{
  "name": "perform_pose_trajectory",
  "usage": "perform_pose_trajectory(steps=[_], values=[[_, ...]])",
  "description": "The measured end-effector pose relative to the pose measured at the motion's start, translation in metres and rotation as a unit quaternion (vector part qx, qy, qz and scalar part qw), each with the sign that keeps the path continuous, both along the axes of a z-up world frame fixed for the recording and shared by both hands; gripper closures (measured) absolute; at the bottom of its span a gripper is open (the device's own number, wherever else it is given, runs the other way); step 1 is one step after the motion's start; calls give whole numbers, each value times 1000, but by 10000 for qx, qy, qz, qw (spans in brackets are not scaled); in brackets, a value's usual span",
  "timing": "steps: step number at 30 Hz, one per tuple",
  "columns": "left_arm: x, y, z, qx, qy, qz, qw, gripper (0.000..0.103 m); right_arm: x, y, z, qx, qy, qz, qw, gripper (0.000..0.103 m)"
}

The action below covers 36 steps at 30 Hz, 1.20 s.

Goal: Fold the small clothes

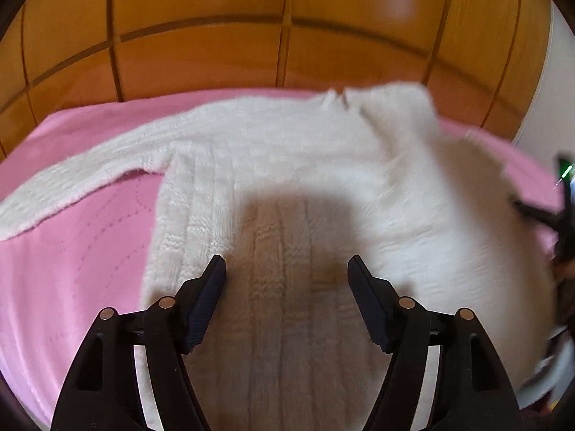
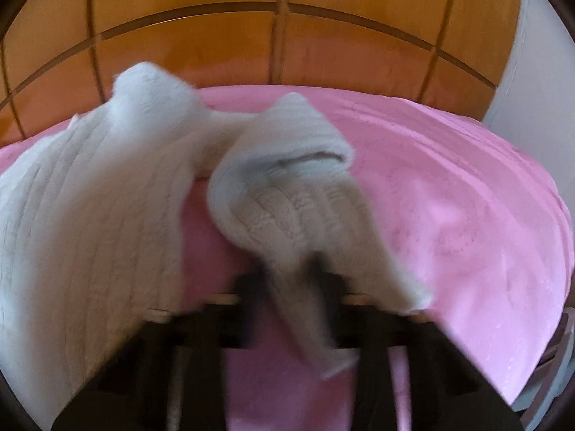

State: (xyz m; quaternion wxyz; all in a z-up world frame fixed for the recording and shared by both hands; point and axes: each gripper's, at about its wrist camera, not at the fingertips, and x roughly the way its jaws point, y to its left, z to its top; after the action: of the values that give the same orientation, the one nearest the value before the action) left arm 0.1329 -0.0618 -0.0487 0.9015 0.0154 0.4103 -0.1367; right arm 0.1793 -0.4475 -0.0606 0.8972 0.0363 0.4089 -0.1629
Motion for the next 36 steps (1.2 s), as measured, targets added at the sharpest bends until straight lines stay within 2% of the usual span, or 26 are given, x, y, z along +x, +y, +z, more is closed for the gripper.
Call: perform_pose_trajectory(steps=[3,6,10,13,14,17,19,20,22,23,24,28,32,33,35,36], values=[[1,2,-9,-41,-78,78,9999,26,-10,-23,27,242,-401,-197,9987,91],[3,2,-11,-64,-56,46,10000,24,-31,-67,64,529,-909,-696,9920,93],[2,6,-11,-129,-34,49,9999,23,-55,-147,103,852,-1424,-1615,9728,97],[0,5,-11,-110,-33,62,9999,22,-60,-205,107,860,-1413,-2343,9580,97],[1,4,-10,-93,-31,65,9999,21,-57,-219,104,776,-1310,-2564,9545,103],[1,3,-11,-61,-11,58,10000,21,-56,-250,96,742,-1200,-3075,9410,103],[2,4,-11,-61,1,55,10000,20,-59,-261,94,629,-1241,-3295,9338,92],[2,4,-12,-61,0,54,10000,20,-61,-264,93,710,-1281,-3315,9320,81],[2,4,-12,-61,0,57,10000,20,-68,-255,91,1052,-1428,-3091,9344,69],[3,4,-12,-61,2,61,10000,19,-72,-242,89,1166,-1419,-2903,9392,67],[3,4,-12,-59,1,64,10000,19,-72,-235,86,1267,-1406,-2738,9430,67],[2,4,-12,-54,4,55,10000,18,-66,-168,56,2238,-1195,-1439,9565,67],[3,3,-12,-29,14,56,10000,18,-34,-125,30,2684,-954,-675,9562,67],[3,3,-12,-28,11,57,10000,18,-23,-120,25,2712,-934,-605,9561,67],[3,3,-12,-14,8,69,10000,18,4,-119,15,3034,-905,-444,9475,67],[4,2,-13,-10,8,76,10000,18,14,-123,11,3014,-862,-527,9481,67]])
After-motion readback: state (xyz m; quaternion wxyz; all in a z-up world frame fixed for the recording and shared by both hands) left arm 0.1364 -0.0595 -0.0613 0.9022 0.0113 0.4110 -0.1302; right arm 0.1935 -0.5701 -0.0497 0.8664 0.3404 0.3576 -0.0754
